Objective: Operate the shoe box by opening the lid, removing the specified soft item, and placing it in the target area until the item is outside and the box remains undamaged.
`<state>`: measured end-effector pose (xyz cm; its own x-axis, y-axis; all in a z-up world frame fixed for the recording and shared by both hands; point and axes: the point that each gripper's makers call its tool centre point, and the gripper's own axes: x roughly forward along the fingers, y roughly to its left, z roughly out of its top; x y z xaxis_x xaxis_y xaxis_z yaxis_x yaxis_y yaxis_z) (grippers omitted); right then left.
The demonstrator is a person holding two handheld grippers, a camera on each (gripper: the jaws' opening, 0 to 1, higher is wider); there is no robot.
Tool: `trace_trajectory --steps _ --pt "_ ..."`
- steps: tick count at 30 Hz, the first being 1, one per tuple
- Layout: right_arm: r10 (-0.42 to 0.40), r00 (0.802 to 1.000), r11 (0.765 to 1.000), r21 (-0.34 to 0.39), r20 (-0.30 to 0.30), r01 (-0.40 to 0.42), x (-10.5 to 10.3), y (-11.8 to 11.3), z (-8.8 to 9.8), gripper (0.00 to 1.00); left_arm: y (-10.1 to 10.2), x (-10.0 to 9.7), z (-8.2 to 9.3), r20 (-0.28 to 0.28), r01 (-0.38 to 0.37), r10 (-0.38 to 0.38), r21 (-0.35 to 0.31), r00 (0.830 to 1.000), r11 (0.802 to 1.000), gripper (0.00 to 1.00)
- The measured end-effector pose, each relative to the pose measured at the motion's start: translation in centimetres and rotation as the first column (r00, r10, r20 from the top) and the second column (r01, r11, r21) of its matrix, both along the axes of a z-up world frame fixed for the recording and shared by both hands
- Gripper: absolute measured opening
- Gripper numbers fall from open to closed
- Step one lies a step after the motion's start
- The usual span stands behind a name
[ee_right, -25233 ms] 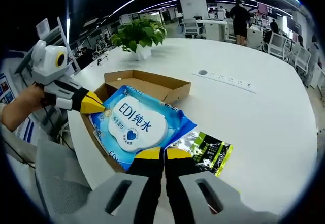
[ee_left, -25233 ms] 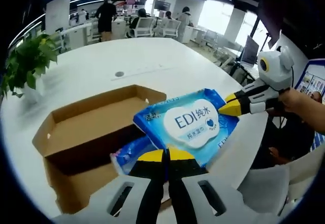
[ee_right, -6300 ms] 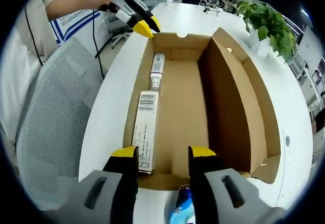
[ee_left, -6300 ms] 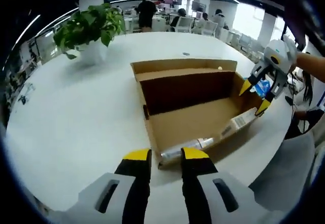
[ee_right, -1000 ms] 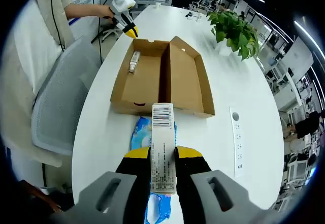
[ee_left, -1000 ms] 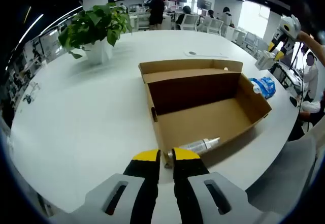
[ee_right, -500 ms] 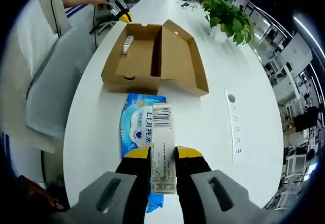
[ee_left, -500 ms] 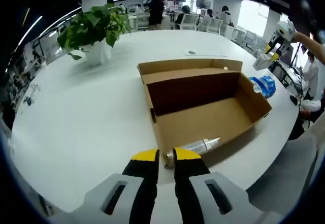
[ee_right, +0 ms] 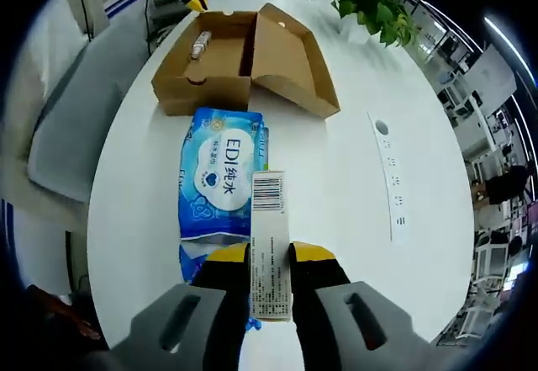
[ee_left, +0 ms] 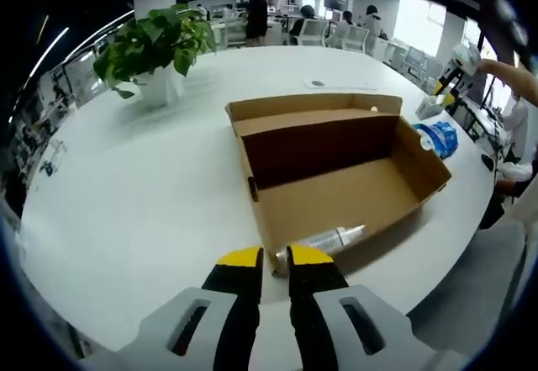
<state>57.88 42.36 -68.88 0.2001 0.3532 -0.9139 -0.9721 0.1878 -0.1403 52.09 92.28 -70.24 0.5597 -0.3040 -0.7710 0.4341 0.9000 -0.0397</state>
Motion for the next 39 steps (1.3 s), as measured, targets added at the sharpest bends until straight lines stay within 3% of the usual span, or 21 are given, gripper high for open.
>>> trace_trajectory --steps 21,30,39 --pt "-0.028 0.999 0.999 -0.047 -0.028 0.027 0.8 -4.4 -4.5 0.15 -0.6 -0.6 0.3 -0.023 -0.002 0.003 0.046 1.000 0.999 0.10" --pt "-0.007 0.999 0.996 -0.093 -0.032 0.004 0.7 -6.2 -5.7 0.15 -0.5 -0.3 0.5 -0.023 0.001 0.001 0.057 1.000 0.998 0.10" --pt "0.001 0.999 0.995 -0.096 -0.033 -0.004 0.9 -6.3 -5.6 0.16 -0.9 -0.1 0.7 -0.018 0.015 -0.014 0.064 1.000 0.998 0.11"
